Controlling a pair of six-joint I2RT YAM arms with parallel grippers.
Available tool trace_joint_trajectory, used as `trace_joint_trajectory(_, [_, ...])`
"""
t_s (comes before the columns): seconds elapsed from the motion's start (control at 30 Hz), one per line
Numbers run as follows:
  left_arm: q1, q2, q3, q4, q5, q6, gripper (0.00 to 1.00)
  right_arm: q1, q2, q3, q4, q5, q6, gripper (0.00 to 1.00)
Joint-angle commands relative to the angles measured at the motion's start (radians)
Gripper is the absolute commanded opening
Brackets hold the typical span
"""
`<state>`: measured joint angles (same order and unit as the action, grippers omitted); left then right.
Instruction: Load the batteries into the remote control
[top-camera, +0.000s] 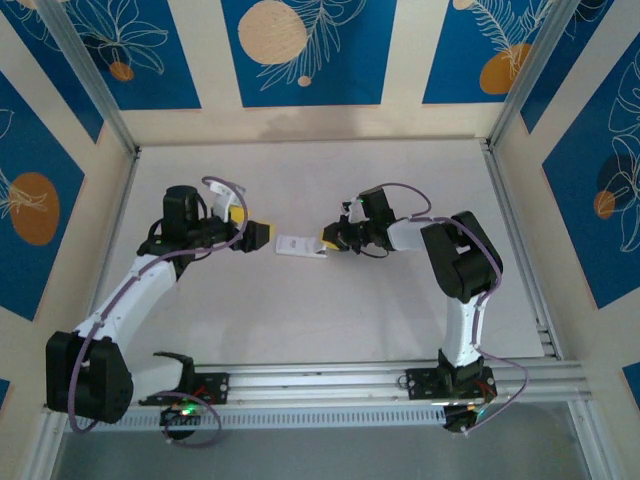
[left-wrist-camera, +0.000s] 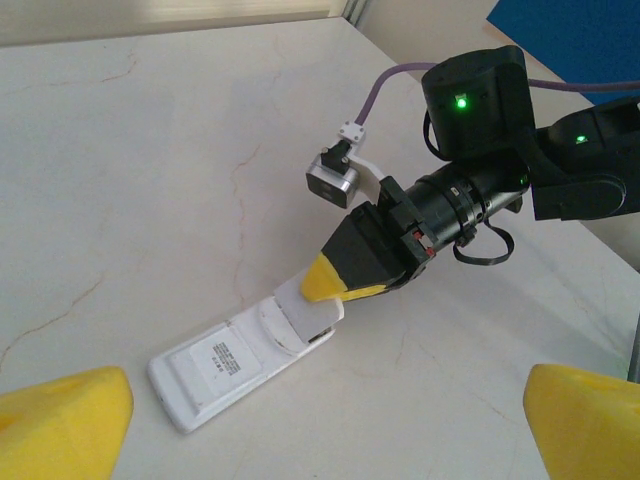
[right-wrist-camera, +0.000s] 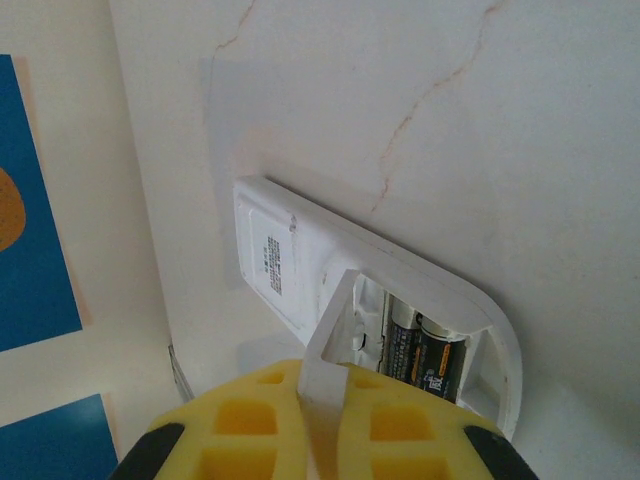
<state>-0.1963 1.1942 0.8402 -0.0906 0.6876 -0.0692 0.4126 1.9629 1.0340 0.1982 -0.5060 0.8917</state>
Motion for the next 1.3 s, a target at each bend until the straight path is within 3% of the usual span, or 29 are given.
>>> trace_joint_trajectory(0.0, [0.011, -0.008, -0.001, -0.010, 0.015, 0.018, 1.00, 0.011, 0.006, -0.003, -0.071, -0.016, -0.018, 0.05])
trace_joint_trajectory(0.43, [0.010, -0.004, -0.001, -0.011, 0.015, 0.019, 1.00, 0.014, 0.026, 0.000, -0.080, 0.009, -0.021, 0.07])
trace_joint_trajectory(1.27, [0.010, -0.006, 0.002, -0.011, 0.032, 0.022, 1.00, 0.017, -0.031, 0.079, -0.324, 0.156, -0.133, 0.34])
